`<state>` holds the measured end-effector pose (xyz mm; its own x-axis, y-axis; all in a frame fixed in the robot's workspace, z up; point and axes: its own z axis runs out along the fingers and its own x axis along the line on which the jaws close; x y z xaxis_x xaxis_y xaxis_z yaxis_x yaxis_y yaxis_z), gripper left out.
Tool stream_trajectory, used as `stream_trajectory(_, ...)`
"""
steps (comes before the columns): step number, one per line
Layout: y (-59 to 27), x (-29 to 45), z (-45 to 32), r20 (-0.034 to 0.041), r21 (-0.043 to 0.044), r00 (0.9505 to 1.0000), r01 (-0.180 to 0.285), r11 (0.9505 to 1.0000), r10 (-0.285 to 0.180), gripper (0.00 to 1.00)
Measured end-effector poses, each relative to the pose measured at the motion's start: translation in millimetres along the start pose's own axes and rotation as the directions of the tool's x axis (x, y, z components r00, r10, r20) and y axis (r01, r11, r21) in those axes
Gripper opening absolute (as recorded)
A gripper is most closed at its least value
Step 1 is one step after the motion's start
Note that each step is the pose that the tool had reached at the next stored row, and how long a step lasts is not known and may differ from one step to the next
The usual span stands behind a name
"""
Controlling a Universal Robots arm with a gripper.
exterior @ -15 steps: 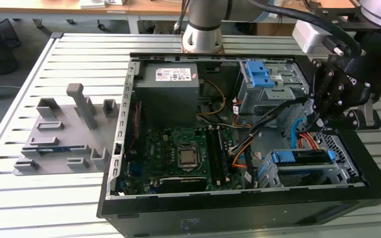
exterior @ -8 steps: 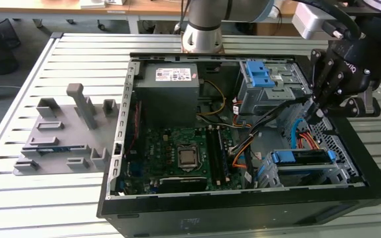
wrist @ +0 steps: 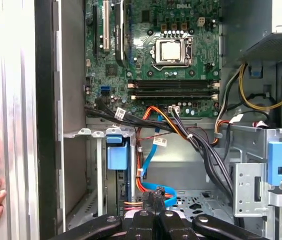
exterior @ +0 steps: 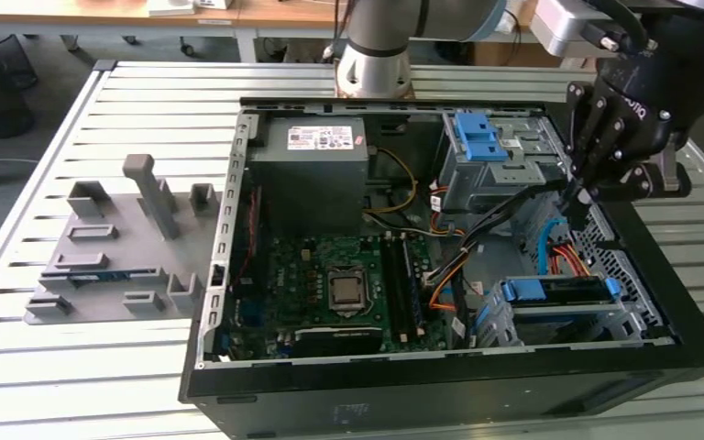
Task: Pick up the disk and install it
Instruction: 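Insert the second disk wire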
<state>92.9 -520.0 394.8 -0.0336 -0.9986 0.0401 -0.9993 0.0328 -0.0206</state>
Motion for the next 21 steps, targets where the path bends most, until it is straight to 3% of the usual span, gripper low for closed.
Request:
stream_trajectory(5,-1.5,-8.3,0.8,-0.0149,0.0000,0.9999,0.000,1.0000,0.000,0.11)
stream_trajectory(6,-1.6,-9.2,1.3,-0.0198,0.0002,0.9998,0.000,1.0000,0.000,0.18)
stream_trajectory(9,-1.8,-10.6,3.2,-0.0339,0.0006,0.9994,0.001,1.0000,-0.001,0.19)
stream_trajectory(10,-1.9,-11.0,3.8,-0.0384,0.0008,0.9993,0.001,1.0000,-0.001,0.25)
stream_trajectory(14,-2.2,-12.3,5.9,-0.0521,0.0012,0.9986,0.001,1.0000,-0.001,0.25)
stream_trajectory(18,-2.9,-13.2,8.4,-0.0587,0.0014,0.9983,0.001,1.0000,-0.001,0.25)
stream_trajectory(21,-2.9,-13.3,9.8,-0.0750,0.0019,0.9972,0.002,1.0000,-0.001,0.25)
